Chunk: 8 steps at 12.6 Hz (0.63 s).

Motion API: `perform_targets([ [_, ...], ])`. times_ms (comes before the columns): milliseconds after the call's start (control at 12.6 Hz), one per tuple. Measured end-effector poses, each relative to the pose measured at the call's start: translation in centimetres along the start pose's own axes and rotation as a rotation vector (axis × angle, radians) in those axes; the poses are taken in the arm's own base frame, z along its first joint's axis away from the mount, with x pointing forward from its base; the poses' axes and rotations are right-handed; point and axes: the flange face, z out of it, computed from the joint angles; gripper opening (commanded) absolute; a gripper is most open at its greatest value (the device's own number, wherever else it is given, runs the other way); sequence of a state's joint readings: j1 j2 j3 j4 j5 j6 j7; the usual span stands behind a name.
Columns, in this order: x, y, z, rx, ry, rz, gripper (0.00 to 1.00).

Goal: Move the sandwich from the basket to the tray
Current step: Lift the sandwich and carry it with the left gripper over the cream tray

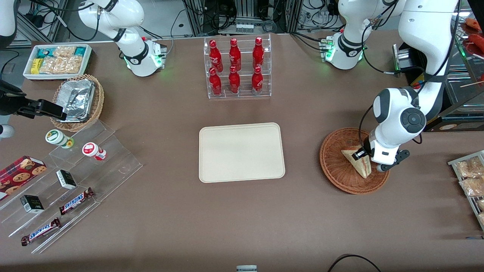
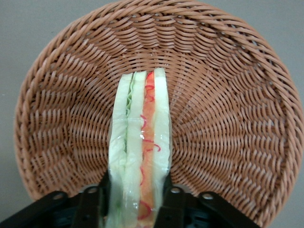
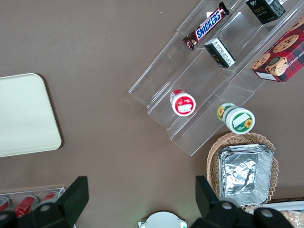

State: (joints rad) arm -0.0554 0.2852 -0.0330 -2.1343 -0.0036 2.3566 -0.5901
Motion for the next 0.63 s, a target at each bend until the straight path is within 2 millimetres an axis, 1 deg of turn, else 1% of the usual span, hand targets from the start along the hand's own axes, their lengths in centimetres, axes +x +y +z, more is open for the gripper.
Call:
perform_targets([
  [79,0.4,0.4,-1.6,0.019,-0.029,0.027,0.00],
  [238,1.3,1.7,-5.7,0.041,-0.066,0.084,0.00],
  [317,1.5,2.7,-7.6,0.044,-0.070,0.107,0.00],
  [397,1.1,4.0,-8.9,0.043,-0.068,0.135,0.00],
  [476,0.3,5.7,-9.6,0.042,-0.064,0.168,0.00],
  [635,-2.1,9.6,-9.4,0.046,-0.061,0.242,0.00],
])
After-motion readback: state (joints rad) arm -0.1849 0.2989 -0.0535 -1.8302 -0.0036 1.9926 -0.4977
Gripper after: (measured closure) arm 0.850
